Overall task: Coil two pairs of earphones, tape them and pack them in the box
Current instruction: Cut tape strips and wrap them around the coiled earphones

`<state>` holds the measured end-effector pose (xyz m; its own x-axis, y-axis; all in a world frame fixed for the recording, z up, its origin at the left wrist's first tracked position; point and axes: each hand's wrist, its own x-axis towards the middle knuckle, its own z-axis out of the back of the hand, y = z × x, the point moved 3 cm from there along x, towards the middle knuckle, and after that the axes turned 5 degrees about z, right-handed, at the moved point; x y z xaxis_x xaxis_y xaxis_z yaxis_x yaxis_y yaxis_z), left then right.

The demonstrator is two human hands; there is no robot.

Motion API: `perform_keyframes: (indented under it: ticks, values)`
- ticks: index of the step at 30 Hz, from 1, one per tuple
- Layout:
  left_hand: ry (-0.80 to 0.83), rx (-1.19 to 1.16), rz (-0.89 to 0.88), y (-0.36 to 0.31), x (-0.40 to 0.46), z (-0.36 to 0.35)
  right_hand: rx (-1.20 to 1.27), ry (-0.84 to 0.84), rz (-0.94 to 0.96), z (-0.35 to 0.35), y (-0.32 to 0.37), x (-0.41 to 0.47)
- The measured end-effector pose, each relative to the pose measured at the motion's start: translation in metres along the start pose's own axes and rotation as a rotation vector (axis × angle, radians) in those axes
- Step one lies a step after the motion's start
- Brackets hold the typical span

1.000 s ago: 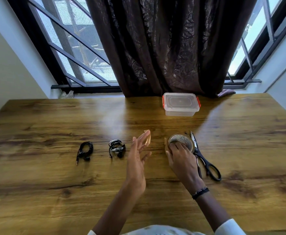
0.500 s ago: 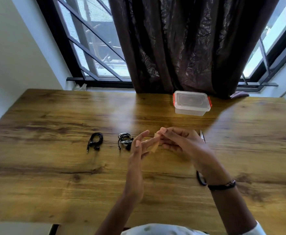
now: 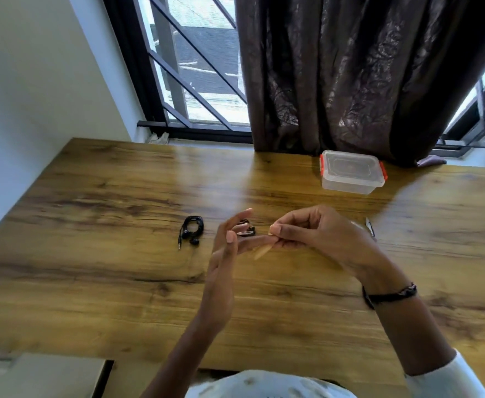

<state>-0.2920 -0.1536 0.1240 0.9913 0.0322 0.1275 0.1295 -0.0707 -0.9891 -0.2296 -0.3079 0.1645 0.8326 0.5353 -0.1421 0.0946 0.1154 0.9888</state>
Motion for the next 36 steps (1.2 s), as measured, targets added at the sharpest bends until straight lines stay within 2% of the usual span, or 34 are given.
perform_keyframes:
  ticks: [3, 7, 14, 17, 19, 22, 23, 25, 32, 36]
  values:
    - [-0.001, 0.061, -0.042, -0.004, 0.002, 0.021, -0.086, -0.053, 0.096, -0.02, 0.005, 0.01]
    - [0.005, 0.278, -0.186, -0.005, 0.005, 0.05, -0.255, -0.176, 0.165, -0.042, 0.006, 0.023]
    - [0.029, 0.558, -0.401, -0.004, 0.017, 0.091, -0.304, -0.253, 0.169, -0.069, 0.001, 0.047]
    - [0.084, 0.593, -0.497, -0.003, 0.02, 0.098, -0.318, -0.358, 0.152, -0.061, 0.001, 0.057]
    - [0.036, 0.524, -0.419, 0.004, 0.022, 0.107, -0.312, -0.408, 0.123, -0.051, 0.003, 0.062]
    - [-0.22, 0.322, -0.162, 0.024, 0.037, 0.132, -0.326, -0.422, 0.104, -0.041, 0.001, 0.068]
    - [-0.286, 0.316, -0.09, 0.029, 0.044, 0.139, -0.332, -0.431, 0.103, -0.039, -0.001, 0.07]
    - [-0.312, 0.369, 0.026, 0.04, 0.062, 0.15, -0.354, -0.445, 0.097, -0.039, -0.008, 0.076]
    - [0.051, 0.753, 0.102, 0.093, 0.126, 0.166, -0.309, -0.402, 0.062, -0.056, -0.016, 0.101]
    - [0.273, 0.936, 0.042, 0.105, 0.143, 0.166, -0.251, -0.418, 0.009, -0.052, -0.022, 0.107]
